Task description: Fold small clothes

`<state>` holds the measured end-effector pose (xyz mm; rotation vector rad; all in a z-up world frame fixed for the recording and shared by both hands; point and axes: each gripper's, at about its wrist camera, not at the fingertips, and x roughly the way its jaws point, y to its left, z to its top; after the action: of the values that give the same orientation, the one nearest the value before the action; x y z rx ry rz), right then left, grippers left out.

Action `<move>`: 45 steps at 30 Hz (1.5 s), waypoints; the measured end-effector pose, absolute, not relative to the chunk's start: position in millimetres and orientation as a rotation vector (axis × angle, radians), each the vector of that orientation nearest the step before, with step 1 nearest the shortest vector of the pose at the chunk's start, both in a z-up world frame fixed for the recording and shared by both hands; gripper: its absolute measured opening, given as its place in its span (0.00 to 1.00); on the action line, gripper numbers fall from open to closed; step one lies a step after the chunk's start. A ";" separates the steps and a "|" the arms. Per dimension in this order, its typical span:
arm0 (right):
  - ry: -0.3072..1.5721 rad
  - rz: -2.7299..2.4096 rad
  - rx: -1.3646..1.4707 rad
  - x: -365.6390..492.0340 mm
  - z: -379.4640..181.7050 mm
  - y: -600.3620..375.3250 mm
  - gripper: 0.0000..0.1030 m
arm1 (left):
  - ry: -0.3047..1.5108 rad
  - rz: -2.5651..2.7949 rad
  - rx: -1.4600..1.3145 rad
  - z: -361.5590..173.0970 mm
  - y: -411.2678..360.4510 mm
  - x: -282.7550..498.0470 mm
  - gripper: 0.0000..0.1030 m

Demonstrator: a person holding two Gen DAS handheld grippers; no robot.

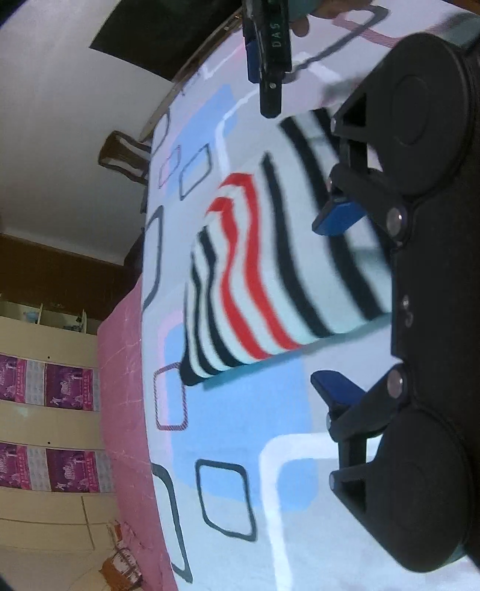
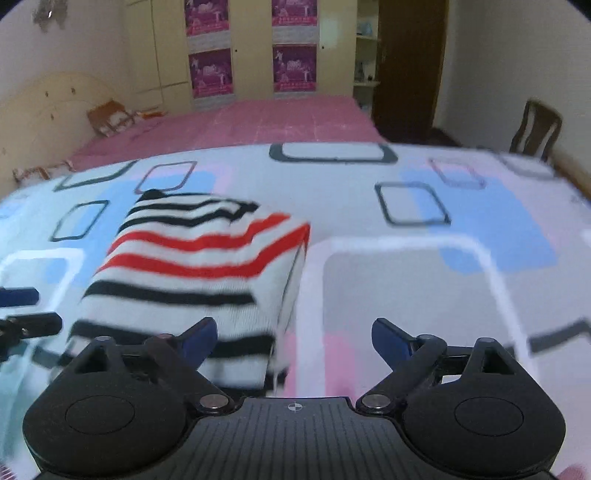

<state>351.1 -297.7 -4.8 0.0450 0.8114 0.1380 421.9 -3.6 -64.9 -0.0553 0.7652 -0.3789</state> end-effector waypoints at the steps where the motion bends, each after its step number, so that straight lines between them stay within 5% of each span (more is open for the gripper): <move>1: 0.798 0.144 0.059 357.0 -0.7 -295.2 0.87 | 0.765 -0.382 -0.067 -64.2 -5.0 429.9 0.77; 2: 0.779 0.160 0.088 364.8 3.7 -291.9 0.84 | 0.768 -0.391 -0.078 -64.0 -6.8 437.8 0.78; 6: 0.797 0.184 0.113 404.4 -4.0 -274.3 0.36 | 0.810 -0.393 -0.122 -72.6 -16.5 469.0 0.77; 10: 0.835 0.236 0.112 437.2 -28.6 -264.1 0.14 | 0.846 -0.356 -0.121 -85.0 -22.5 484.8 0.77; 18: 0.861 0.309 0.036 449.4 -60.7 -265.2 0.14 | 0.888 -0.328 -0.123 -99.7 -23.6 491.7 0.82; 22: 0.822 0.306 0.221 440.2 -43.7 -302.8 0.14 | 0.862 -0.326 -0.111 -85.4 -21.7 486.5 0.78; 23: 0.819 0.297 0.285 438.0 -42.3 -318.6 0.23 | 0.866 -0.329 -0.117 -85.0 -20.4 487.2 0.81; 24: 0.839 0.292 0.334 437.4 -44.0 -332.2 0.49 | 0.873 -0.334 -0.131 -86.3 -18.0 488.0 0.82; 25: 0.845 0.302 0.378 436.1 -46.0 -344.0 0.54 | 0.882 -0.336 -0.144 -88.3 -15.8 489.2 0.84; 32: 1.005 0.442 0.717 451.5 -86.1 -390.3 0.54 | 0.982 -0.381 -0.435 -111.3 8.6 501.3 0.89; 45: 1.110 0.596 0.818 479.4 -117.1 -403.7 0.54 | 1.027 -0.402 -0.487 -126.6 4.8 514.2 0.88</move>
<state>479.4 -403.7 -117.1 0.8183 1.1096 0.5956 514.2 4.8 -126.6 -0.4870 1.0274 -0.4025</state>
